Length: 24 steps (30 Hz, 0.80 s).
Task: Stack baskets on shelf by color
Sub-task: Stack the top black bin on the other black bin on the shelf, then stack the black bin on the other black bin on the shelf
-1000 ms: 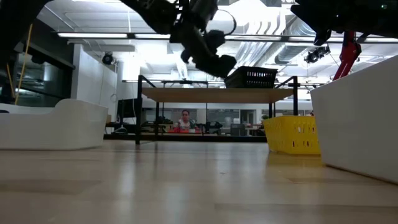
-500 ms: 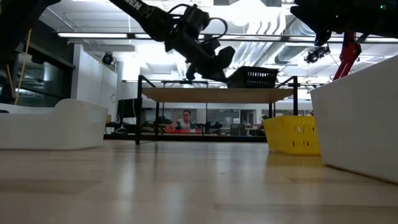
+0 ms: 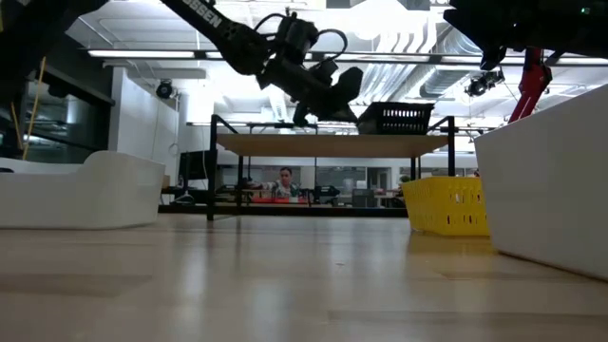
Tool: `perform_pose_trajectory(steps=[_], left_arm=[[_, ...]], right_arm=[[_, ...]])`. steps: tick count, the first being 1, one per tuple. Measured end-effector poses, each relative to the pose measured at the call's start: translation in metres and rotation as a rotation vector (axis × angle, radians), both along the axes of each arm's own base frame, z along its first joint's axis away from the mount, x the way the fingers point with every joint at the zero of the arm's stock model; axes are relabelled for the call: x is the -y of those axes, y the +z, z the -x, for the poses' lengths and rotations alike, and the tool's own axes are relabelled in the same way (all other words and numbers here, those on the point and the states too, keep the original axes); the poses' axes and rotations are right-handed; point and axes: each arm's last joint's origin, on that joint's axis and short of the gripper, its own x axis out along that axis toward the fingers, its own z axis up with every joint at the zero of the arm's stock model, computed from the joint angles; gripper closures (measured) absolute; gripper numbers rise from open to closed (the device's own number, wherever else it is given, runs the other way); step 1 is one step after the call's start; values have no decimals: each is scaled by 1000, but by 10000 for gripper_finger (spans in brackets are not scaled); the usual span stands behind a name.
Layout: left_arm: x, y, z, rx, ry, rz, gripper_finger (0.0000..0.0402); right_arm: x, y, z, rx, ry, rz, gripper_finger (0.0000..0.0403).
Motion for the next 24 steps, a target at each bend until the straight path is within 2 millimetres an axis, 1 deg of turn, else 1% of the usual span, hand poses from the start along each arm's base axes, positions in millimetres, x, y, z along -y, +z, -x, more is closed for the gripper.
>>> perform_pose_trajectory(steps=[4, 6, 12, 14, 19, 21, 24], left_arm=[[-4, -13, -5, 10, -1, -6, 401], [-5, -16, -7, 17, 7, -13, 401], [-6, -12, -5, 9, 33, -43, 401], [-4, -1, -1, -7, 47, -67, 401], [7, 42, 20, -64, 74, -138, 401], [15, 63, 31, -89, 65, -150, 401], [35, 95, 52, -81, 1, -154, 401]], right_arm=[[0, 0, 0, 0, 0, 2, 289], [0, 0, 0, -1, -3, 9, 289], [0, 0, 0, -2, -4, 15, 289], [0, 0, 0, -2, -4, 15, 289], [0, 0, 0, -5, -3, 15, 289], [0, -1, 0, -8, -3, 15, 289], [0, -1, 0, -12, 1, 13, 289]])
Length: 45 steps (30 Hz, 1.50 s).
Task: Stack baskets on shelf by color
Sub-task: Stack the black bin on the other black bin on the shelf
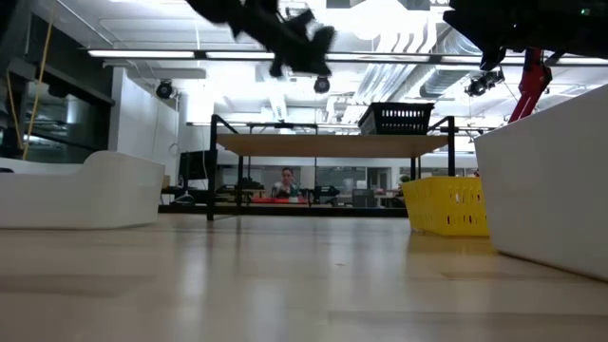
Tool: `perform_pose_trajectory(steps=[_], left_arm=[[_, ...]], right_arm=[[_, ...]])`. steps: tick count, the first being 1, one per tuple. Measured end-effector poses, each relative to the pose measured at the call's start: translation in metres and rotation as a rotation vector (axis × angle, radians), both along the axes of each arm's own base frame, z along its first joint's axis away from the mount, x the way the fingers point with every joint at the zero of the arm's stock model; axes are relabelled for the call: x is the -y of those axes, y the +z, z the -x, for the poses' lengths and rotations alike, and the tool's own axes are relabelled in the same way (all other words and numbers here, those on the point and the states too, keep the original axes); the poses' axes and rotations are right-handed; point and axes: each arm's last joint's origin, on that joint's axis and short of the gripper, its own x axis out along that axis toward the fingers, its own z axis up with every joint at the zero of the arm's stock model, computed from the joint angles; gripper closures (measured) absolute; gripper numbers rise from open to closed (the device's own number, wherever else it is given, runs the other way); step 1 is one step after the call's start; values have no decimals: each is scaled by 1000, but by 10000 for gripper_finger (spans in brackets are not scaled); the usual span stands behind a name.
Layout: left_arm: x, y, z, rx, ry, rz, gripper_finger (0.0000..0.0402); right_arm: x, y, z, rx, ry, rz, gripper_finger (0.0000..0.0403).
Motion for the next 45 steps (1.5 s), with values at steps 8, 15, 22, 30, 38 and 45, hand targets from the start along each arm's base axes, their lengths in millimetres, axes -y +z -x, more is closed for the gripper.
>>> perform_pose_trajectory(steps=[8, 15, 22, 30, 38, 45], left_arm=[[89, -4, 57, 138, -222, -65, 401], [145, -63, 121, 328, -308, -51, 401], [170, -106, 168, 530, -339, -45, 401], [177, -124, 187, 572, -357, -46, 401], [177, -124, 187, 577, -360, -36, 401], [177, -124, 187, 575, -360, -37, 401]], right_arm=[[0, -1, 0, -8, 21, -34, 289], [0, -2, -1, -9, 28, -43, 289], [0, -2, -1, -13, 21, -45, 289], [0, -2, -1, -19, 4, -49, 289], [0, -2, -1, -11, 15, -37, 289], [-29, 28, -20, -213, 287, -60, 289]])
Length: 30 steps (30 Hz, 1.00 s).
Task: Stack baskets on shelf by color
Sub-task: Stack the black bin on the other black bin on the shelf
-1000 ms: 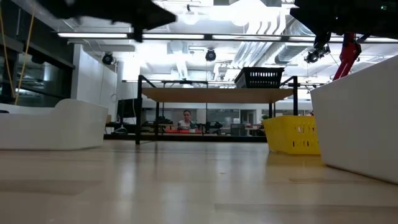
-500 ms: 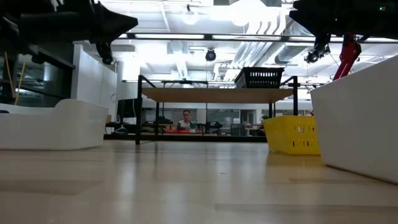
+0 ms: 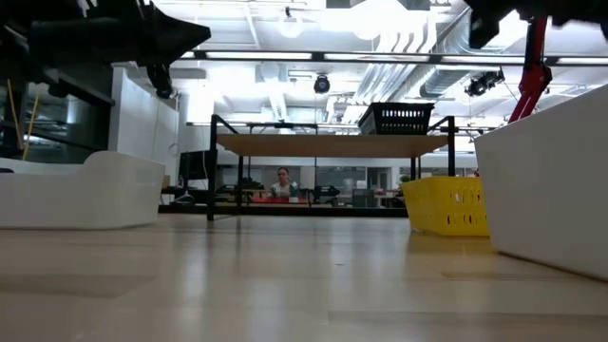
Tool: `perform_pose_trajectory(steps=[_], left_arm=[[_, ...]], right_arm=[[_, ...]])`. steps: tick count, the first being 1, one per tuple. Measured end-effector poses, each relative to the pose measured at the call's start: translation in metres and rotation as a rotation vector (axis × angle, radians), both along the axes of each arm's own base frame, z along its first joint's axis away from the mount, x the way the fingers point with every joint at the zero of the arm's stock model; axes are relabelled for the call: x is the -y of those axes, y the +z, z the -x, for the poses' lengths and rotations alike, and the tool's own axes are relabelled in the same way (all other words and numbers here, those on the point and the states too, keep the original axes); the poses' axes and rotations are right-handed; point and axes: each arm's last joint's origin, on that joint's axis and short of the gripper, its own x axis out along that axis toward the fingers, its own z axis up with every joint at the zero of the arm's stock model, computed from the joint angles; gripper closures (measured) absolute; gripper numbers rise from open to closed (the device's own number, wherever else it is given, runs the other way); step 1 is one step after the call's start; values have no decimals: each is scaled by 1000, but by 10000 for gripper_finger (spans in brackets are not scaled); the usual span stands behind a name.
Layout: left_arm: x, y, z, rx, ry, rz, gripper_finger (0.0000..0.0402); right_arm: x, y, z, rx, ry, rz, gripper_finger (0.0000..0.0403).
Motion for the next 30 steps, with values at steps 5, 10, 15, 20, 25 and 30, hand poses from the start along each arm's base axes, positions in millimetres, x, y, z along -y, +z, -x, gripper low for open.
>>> perform_pose_trajectory(steps=[5, 10, 15, 20, 25, 30], left_arm=[[0, 0, 0, -1, 0, -2, 401], [0, 0, 0, -1, 0, -2, 401], [0, 0, 0, 0, 0, -2, 401], [0, 0, 0, 2, -3, 5, 401], [0, 0, 0, 18, -17, 49, 401], [0, 0, 0, 33, -27, 88, 401]], right_arm=[[-41, 25, -11, -496, 82, -90, 289], [-91, 50, -9, -869, 78, -287, 289], [-145, 71, -3, -1053, 21, -456, 289], [-191, 76, 1, -1134, -113, -583, 289], [-228, 59, 2, -1229, -300, -691, 289], [-259, 31, -1, -1323, -413, -769, 289]])
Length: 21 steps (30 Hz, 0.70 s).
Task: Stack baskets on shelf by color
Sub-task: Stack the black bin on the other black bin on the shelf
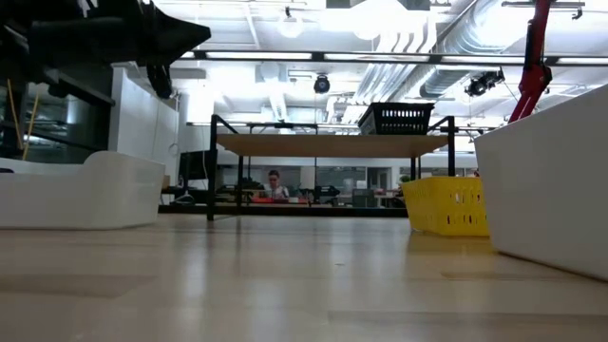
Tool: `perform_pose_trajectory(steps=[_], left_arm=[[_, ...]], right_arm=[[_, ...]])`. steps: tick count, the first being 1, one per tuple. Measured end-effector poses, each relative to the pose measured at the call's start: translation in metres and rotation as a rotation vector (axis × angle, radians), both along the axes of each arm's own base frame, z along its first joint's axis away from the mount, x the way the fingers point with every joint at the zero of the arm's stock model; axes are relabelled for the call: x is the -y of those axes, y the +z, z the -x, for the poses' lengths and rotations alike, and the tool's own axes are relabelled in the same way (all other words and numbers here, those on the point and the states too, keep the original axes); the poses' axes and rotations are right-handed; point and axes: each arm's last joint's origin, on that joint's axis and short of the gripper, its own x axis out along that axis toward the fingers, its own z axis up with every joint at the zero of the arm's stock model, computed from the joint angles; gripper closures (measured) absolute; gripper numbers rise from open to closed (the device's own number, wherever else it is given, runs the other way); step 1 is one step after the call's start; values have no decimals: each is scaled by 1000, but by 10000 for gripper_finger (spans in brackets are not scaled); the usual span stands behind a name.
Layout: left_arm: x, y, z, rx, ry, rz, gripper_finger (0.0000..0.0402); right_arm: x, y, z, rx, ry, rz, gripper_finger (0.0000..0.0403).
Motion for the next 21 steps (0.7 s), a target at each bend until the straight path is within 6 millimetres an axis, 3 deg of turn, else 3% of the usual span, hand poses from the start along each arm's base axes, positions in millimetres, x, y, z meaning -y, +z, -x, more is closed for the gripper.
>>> perform_pose_trajectory(steps=[8, 21], left_arm=[[1, 0, 0, 0, -36, -4, 401], [1, 0, 0, -11, -31, -38, 401]], right_arm=[[-20, -39, -6, -174, -134, -4, 289], [-18, -65, -29, -234, -231, 37, 289]])
